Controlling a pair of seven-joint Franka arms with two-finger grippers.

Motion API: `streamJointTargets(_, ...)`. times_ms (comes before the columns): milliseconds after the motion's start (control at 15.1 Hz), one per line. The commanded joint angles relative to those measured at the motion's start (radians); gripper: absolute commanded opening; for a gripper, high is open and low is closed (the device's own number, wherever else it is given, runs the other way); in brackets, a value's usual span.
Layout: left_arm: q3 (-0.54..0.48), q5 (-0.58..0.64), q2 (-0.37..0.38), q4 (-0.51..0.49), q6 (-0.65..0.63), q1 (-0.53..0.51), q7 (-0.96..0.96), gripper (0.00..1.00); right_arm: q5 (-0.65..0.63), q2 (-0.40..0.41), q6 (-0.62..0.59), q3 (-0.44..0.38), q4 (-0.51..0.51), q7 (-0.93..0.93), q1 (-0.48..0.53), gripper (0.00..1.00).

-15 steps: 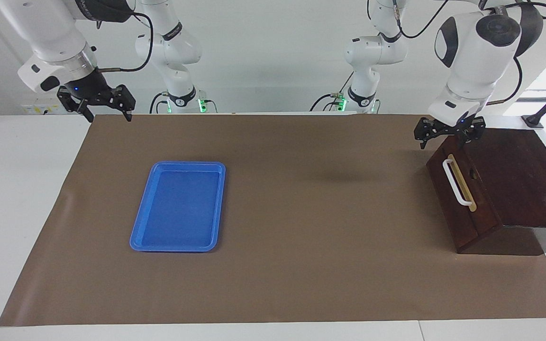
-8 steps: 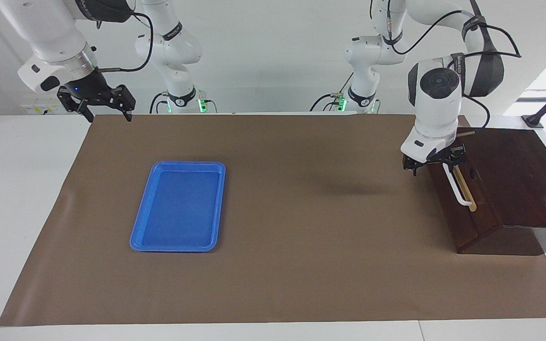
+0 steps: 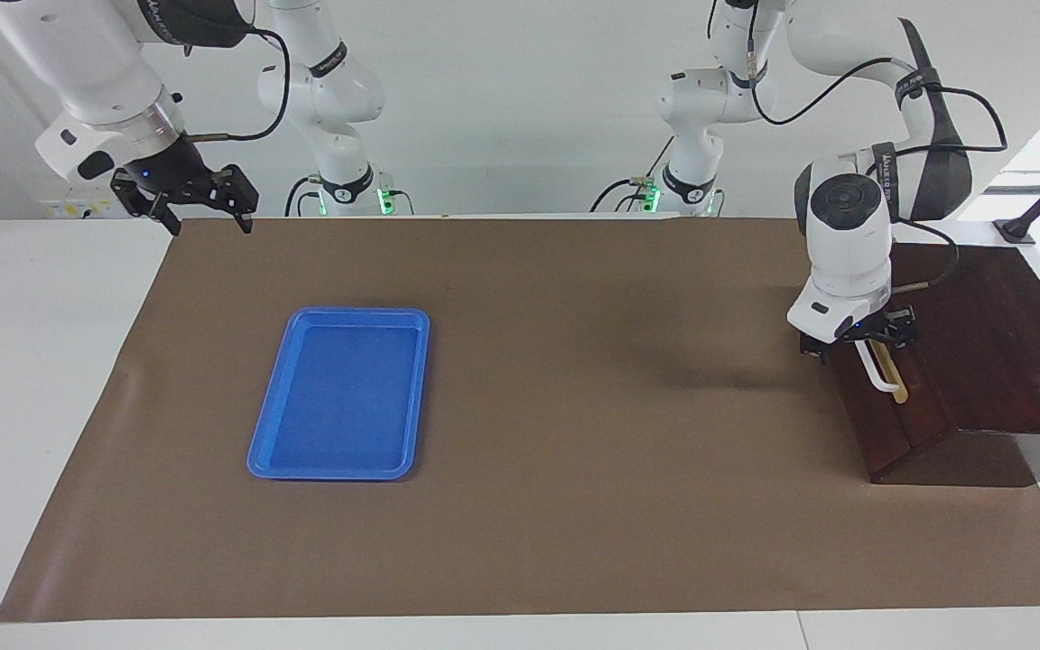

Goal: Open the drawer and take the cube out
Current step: 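Pull the drawer handle outward with the left gripper while the right gripper advances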

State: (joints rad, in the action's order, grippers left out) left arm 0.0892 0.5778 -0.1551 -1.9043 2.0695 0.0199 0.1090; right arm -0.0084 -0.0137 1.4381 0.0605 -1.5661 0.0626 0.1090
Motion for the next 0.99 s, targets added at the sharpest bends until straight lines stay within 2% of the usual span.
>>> streamJointTargets(0,0.003,0.048,-0.001,-0.048,0.06,-0.023,0.011,1.0,0.033,-0.029,0.048,0.004,-0.066,-0.001,0.02,1.0)
streamJointTargets(462,0.003,0.063,-0.023,-0.062,0.092,-0.048,0.011,1.0,0.168,-0.072,0.085,0.004,-0.186,-0.292,0.02,1.0)
streamJointTargets(924,0.006,0.062,-0.018,-0.107,0.13,-0.044,0.012,1.0,0.281,-0.038,0.111,0.004,-0.215,-0.599,0.017,1.0)
